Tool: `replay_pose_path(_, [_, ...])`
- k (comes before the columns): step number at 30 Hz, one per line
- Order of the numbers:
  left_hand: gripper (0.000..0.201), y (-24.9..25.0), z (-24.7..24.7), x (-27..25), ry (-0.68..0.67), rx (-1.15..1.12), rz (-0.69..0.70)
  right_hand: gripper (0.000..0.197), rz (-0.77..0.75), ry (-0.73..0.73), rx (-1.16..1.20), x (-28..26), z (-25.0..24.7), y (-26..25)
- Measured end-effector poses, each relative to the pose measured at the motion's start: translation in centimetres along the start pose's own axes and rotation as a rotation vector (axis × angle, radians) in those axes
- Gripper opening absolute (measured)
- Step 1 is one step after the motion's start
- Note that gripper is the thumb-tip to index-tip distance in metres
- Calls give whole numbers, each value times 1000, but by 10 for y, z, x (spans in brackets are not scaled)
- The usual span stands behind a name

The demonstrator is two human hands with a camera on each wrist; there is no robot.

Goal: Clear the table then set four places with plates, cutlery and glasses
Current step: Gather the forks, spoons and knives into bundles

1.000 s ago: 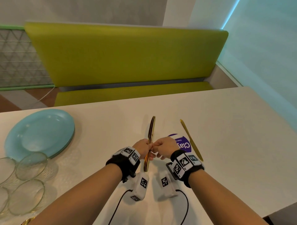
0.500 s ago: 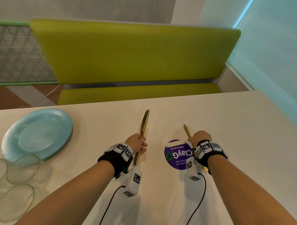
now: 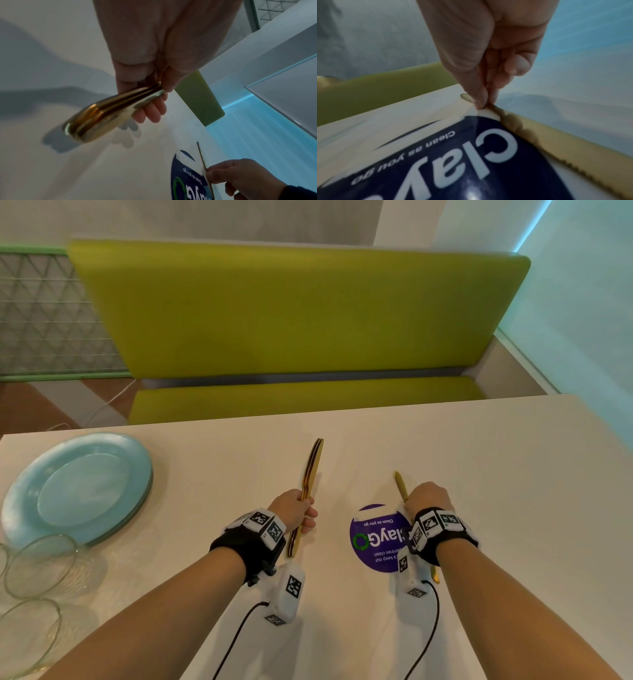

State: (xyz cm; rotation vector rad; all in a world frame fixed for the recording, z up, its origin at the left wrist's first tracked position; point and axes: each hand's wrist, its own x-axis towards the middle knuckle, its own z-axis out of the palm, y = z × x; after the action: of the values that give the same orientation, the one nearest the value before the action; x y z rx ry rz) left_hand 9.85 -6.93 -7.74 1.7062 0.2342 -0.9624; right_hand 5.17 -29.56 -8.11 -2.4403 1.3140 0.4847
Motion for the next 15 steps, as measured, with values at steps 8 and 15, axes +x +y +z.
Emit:
replay_pose_path(8, [10, 6, 6, -2, -50, 60, -8, 15, -23, 11, -63, -10, 5, 12])
replay_pose_path(15, [12, 15, 2, -17, -6, 118, 45, 24, -316, 67, -200, -37, -5, -11])
